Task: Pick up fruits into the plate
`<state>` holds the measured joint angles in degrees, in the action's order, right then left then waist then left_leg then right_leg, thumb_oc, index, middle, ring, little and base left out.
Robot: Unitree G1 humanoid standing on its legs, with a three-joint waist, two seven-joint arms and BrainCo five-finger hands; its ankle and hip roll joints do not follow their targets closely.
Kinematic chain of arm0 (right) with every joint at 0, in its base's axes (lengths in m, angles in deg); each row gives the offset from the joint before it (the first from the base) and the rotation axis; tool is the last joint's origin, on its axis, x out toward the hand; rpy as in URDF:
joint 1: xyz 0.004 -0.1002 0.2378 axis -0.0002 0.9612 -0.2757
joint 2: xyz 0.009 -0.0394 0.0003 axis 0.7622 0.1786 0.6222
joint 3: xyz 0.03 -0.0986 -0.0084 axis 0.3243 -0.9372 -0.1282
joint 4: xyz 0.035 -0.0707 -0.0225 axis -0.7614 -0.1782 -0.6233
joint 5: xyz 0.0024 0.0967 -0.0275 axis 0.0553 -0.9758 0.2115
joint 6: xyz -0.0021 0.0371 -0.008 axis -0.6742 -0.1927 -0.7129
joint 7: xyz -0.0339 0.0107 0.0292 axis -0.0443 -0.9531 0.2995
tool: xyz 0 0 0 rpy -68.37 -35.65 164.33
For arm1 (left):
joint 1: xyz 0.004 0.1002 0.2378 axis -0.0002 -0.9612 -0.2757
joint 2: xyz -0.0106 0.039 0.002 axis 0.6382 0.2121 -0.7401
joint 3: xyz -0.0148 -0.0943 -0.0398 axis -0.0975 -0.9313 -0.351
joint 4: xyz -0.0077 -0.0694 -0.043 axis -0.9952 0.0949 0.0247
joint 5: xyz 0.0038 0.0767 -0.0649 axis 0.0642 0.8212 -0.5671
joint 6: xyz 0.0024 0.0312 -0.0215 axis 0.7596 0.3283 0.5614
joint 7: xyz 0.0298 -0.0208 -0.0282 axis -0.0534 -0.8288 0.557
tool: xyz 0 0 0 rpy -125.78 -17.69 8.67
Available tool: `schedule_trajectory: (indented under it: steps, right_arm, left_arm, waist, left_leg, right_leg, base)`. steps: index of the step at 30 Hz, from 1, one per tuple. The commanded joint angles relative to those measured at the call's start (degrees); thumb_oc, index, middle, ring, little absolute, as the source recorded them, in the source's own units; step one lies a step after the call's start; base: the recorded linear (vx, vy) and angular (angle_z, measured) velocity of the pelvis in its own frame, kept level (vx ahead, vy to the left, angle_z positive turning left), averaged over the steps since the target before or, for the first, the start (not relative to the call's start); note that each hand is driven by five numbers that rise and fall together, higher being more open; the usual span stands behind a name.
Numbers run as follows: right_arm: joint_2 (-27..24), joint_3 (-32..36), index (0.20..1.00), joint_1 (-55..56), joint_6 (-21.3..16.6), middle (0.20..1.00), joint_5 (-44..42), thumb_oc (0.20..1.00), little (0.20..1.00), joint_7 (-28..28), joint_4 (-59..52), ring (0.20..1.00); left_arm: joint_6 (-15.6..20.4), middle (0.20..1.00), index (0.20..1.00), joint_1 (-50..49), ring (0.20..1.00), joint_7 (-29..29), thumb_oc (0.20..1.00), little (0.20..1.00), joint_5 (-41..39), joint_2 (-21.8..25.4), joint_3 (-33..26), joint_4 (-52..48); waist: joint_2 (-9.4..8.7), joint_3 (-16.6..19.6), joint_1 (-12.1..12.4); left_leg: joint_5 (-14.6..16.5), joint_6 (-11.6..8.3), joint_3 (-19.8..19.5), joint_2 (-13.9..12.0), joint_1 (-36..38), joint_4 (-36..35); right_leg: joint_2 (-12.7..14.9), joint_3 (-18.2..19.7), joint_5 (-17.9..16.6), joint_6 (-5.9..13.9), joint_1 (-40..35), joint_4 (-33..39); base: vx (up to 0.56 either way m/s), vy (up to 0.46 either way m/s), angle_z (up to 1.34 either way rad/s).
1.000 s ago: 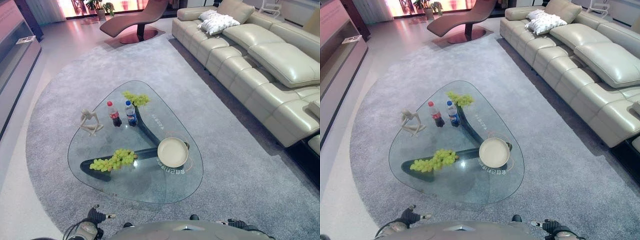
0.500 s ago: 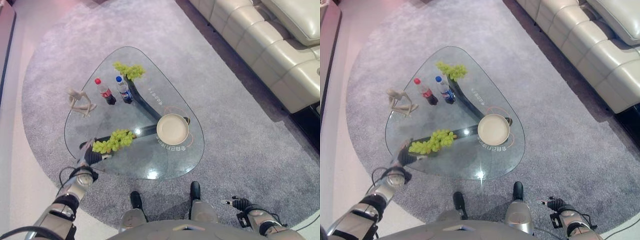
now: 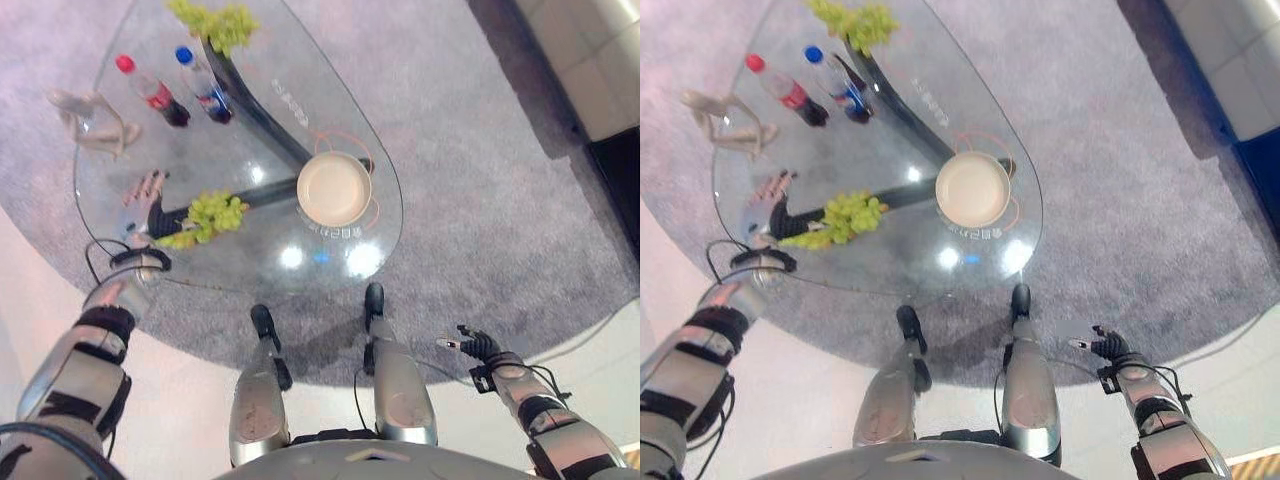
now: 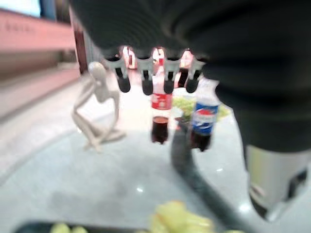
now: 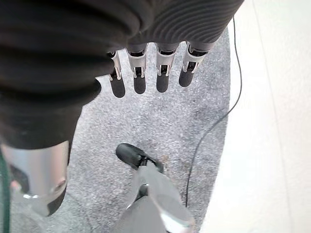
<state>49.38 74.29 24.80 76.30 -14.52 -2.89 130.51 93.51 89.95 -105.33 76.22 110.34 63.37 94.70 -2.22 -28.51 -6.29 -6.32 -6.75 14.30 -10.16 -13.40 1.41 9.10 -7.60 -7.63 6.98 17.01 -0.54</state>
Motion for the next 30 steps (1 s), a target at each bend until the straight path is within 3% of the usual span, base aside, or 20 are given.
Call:
schedule_trajectory:
  steps: [1, 6, 12, 18, 27, 30]
  right_arm:
    - [-1.82, -2.15, 1.000, 1.96, -0.63, 1.000, -3.20, 1.000, 1.000, -1.98, -1.66, 1.000]
    - [-1.91, -2.17, 1.000, 0.80, -1.47, 1.000, -4.58, 1.000, 1.000, -3.38, -2.86, 1.000]
    - [-2.47, -3.04, 1.000, -1.09, -2.09, 1.000, -4.47, 1.000, 1.000, -4.08, -3.50, 1.000]
    - [-2.85, -2.86, 1.000, -2.39, -2.46, 1.000, -5.55, 1.000, 1.000, -5.12, -3.36, 1.000]
    - [-2.92, -2.56, 1.000, -1.43, -4.35, 1.000, -6.89, 1.000, 1.000, -6.44, -4.84, 1.000]
    - [-2.61, -2.55, 1.000, -0.81, -4.55, 1.000, -6.63, 1.000, 1.000, -6.37, -5.22, 1.000]
  left_arm:
    - [-4.64, 1.000, 1.000, 0.32, 1.000, -4.48, 1.000, 1.000, 6.43, 4.11, 0.62, 3.34]
    - [-9.57, 1.000, 1.000, 2.36, 1.000, -9.58, 1.000, 1.000, 6.32, 3.54, 1.22, 7.59]
    - [-10.59, 1.000, 1.000, 4.24, 1.000, -11.39, 1.000, 1.000, 1.74, 1.59, 0.67, 9.24]
    - [-11.94, 1.000, 1.000, 5.69, 1.000, -11.73, 1.000, 1.000, 2.69, 0.62, 1.58, 9.85]
    - [-7.73, 1.000, 1.000, 8.39, 1.000, -20.02, 1.000, 1.000, 4.05, 1.34, 0.90, 5.51]
    - [-7.32, 1.000, 1.000, 8.72, 1.000, -19.83, 1.000, 1.000, 6.13, 1.33, 1.20, 4.32]
  waist:
    - [-1.79, 0.87, 0.46]
    - [-3.09, -0.62, 0.35]
    - [-3.74, -1.28, 0.26]
    - [-4.01, -1.28, -0.04]
    - [-3.93, -1.28, -0.12]
    - [-3.91, -1.28, -0.13]
  left_leg:
    - [4.14, 1.45, -2.84, 3.13, -7.44, 6.88]
    - [4.27, 1.49, -3.32, 3.84, -10.24, 7.49]
    - [5.19, 1.41, -3.90, 4.07, -15.37, 11.53]
    - [6.17, 1.37, -4.24, 3.83, -19.96, 15.16]
    - [10.39, 1.88, -5.36, 3.33, -28.45, 25.47]
    - [10.70, 1.92, -5.59, 3.18, -29.23, 26.02]
  right_leg:
    - [-2.34, 0.16, 5.82, -1.03, 4.90, -8.43]
    - [-2.67, -0.46, 5.33, -1.05, 7.76, -8.81]
    - [-3.11, -0.64, 6.39, -1.68, 12.26, -12.28]
    - [-3.46, -0.58, 7.00, -2.25, 16.35, -15.04]
    - [-3.18, -0.78, 9.65, -3.48, 24.04, -23.17]
    - [-2.91, -0.84, 9.71, -3.47, 24.74, -23.46]
  base:
    - [-0.05, -0.074, 0.04]
    - [-0.05, -0.056, 0.02]
    - [-0.03, -0.035, 0.03]
    - [-0.02, -0.016, 0.06]
    - [0.00, -0.014, 0.03]
    - [0.01, -0.015, 0.04]
